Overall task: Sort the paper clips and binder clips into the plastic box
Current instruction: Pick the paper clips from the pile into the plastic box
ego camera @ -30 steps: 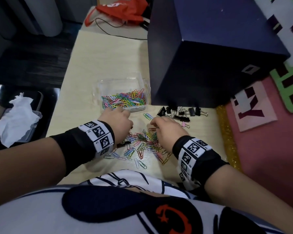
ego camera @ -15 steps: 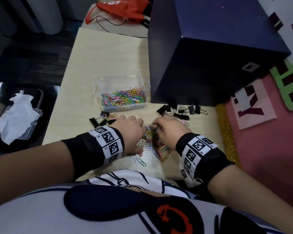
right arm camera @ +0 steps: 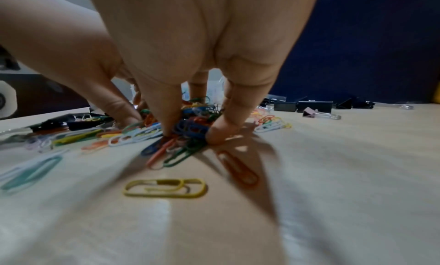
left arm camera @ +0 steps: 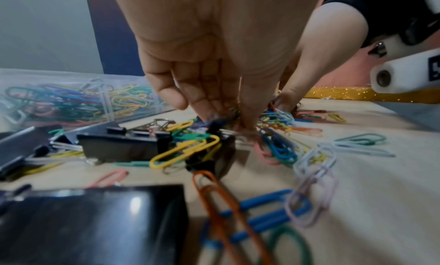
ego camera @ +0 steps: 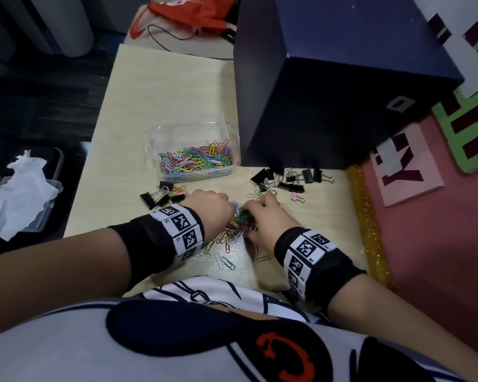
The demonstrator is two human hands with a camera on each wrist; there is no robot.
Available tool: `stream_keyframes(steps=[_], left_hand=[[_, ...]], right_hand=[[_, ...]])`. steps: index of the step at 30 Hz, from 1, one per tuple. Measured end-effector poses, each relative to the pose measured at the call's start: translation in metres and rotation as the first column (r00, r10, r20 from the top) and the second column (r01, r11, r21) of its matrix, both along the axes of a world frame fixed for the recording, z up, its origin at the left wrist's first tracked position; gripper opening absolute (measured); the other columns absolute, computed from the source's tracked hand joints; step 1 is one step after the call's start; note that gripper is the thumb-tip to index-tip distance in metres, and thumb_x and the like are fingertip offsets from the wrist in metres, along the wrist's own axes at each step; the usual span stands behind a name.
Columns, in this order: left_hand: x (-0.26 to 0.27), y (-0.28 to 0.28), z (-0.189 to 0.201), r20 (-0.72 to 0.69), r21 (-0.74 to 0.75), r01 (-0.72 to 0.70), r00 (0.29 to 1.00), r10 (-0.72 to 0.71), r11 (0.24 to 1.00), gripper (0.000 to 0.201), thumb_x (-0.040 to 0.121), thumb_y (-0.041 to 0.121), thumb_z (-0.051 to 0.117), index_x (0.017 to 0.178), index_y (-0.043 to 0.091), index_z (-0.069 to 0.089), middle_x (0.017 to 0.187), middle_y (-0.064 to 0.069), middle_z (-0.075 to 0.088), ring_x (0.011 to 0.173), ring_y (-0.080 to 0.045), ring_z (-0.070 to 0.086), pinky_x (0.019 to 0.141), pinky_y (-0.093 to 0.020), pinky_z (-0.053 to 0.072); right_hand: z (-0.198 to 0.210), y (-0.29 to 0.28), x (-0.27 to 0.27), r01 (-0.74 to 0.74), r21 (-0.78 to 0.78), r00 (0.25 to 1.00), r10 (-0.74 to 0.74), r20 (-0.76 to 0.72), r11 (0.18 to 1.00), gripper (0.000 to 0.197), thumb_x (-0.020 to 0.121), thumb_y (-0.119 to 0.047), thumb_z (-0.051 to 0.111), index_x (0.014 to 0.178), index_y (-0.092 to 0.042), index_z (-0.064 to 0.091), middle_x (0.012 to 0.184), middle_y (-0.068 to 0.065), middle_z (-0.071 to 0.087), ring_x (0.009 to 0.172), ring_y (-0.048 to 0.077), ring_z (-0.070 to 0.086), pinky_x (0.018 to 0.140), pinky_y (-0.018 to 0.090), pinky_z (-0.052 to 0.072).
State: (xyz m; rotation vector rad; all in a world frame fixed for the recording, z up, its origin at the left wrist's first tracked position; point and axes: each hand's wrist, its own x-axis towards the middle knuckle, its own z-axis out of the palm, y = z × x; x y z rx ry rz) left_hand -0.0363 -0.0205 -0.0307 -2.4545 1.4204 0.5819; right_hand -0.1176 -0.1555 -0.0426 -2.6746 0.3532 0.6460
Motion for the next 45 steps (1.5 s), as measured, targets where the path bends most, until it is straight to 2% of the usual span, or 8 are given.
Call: stream_keyframes(steps=[7, 19, 27, 32, 35, 38, 41, 45], left_hand=[[0.006, 0.003, -0.002, -0.003, -0.016, 0.006, 1.0, -0.006, 1.0, 0.02, 0.095, 0.019, 0.045, 0.111, 0.012, 0.056, 0.104, -0.009, 0.058, 0.093, -0.03, 0.06, 0.067, -0.035, 0.039], [0.049, 0.022, 0.019, -0.032, -0.339, -0.152, 0.988, 0.15, 0.929, 0.026, 0.095, 0.034, 0.05, 0.11, 0.016, 0.059, 0.109, -0.005, 0.06, 0.101, -0.025, 0.058, 0.083, -0.035, 0.045], [0.094, 0.044, 0.029, -0.054, -0.408, -0.374, 0.921, 0.387, 0.833, 0.027, 0.091, 0.032, 0.058, 0.113, 0.018, 0.064, 0.108, -0.007, 0.061, 0.102, -0.028, 0.058, 0.082, -0.035, 0.046], [0.107, 0.053, 0.021, -0.087, -0.366, -0.457, 0.884, 0.459, 0.811, 0.034, 0.092, 0.035, 0.056, 0.122, 0.019, 0.059, 0.115, -0.007, 0.061, 0.107, -0.026, 0.057, 0.09, -0.037, 0.047], [0.106, 0.055, 0.015, -0.101, -0.41, -0.47, 0.875, 0.473, 0.782, 0.034, 0.096, 0.03, 0.048, 0.127, 0.018, 0.056, 0.121, -0.008, 0.058, 0.109, -0.028, 0.057, 0.092, -0.039, 0.046], [0.099, 0.056, 0.009, -0.102, -0.467, -0.433, 0.892, 0.44, 0.771, 0.032, 0.097, 0.026, 0.044, 0.126, 0.018, 0.056, 0.124, -0.007, 0.057, 0.106, -0.029, 0.059, 0.09, -0.041, 0.049], [0.09, 0.055, 0.002, -0.033, -0.462, -0.271, 0.957, 0.289, 0.844, 0.039, 0.094, 0.027, 0.046, 0.132, 0.022, 0.052, 0.135, -0.001, 0.053, 0.114, -0.026, 0.057, 0.091, -0.042, 0.046], [0.082, 0.052, -0.008, 0.04, -0.32, -0.163, 0.982, 0.185, 0.933, 0.047, 0.096, 0.036, 0.039, 0.142, 0.027, 0.038, 0.152, 0.008, 0.034, 0.132, -0.015, 0.043, 0.098, -0.039, 0.035]], right_hand=[[0.001, 0.001, 0.009, 0.097, 0.004, 0.995, -0.097, 0.037, 0.995, 0.036, 0.084, -0.001, 0.05, 0.114, -0.019, 0.055, 0.119, 0.009, 0.042, 0.094, 0.032, 0.057, 0.081, 0.031, 0.047], [0.022, -0.003, 0.038, 0.16, 0.013, 0.982, -0.16, 0.101, 0.987, 0.021, 0.088, -0.016, 0.06, 0.108, -0.024, 0.062, 0.116, 0.002, 0.051, 0.098, 0.02, 0.054, 0.071, 0.021, 0.033], [0.037, 0.012, 0.083, 0.128, 0.141, 0.974, -0.152, 0.169, 0.982, 0.016, 0.084, -0.018, 0.067, 0.094, -0.031, 0.063, 0.112, -0.001, 0.054, 0.093, 0.017, 0.052, 0.079, 0.023, 0.039], [0.047, 0.027, 0.117, 0.156, 0.18, 0.952, -0.197, 0.234, 0.971, 0.026, 0.087, -0.024, 0.065, 0.113, -0.025, 0.059, 0.109, 0.001, 0.061, 0.1, 0.021, 0.059, 0.077, 0.022, 0.04], [0.047, 0.029, 0.128, 0.185, 0.143, 0.966, -0.207, 0.154, 0.972, 0.047, 0.091, -0.028, 0.06, 0.135, -0.021, 0.046, 0.125, 0.005, 0.059, 0.112, 0.023, 0.057, 0.089, 0.027, 0.044], [0.045, 0.025, 0.129, 0.18, 0.088, 0.973, -0.19, 0.134, 0.98, 0.041, 0.094, -0.018, 0.051, 0.135, -0.019, 0.047, 0.131, 0.005, 0.057, 0.116, 0.023, 0.055, 0.093, 0.027, 0.043], [0.042, 0.022, 0.123, 0.075, 0.03, 0.986, -0.079, 0.15, 0.997, 0.04, 0.092, -0.007, 0.046, 0.128, -0.022, 0.055, 0.132, 0.004, 0.054, 0.117, 0.023, 0.054, 0.096, 0.028, 0.042], [0.03, 0.024, 0.111, -0.201, -0.044, 0.978, 0.203, 0.056, 0.979, 0.056, 0.088, -0.002, 0.044, 0.14, -0.023, 0.043, 0.148, 0.0, 0.038, 0.133, 0.023, 0.039, 0.11, 0.035, 0.034]])
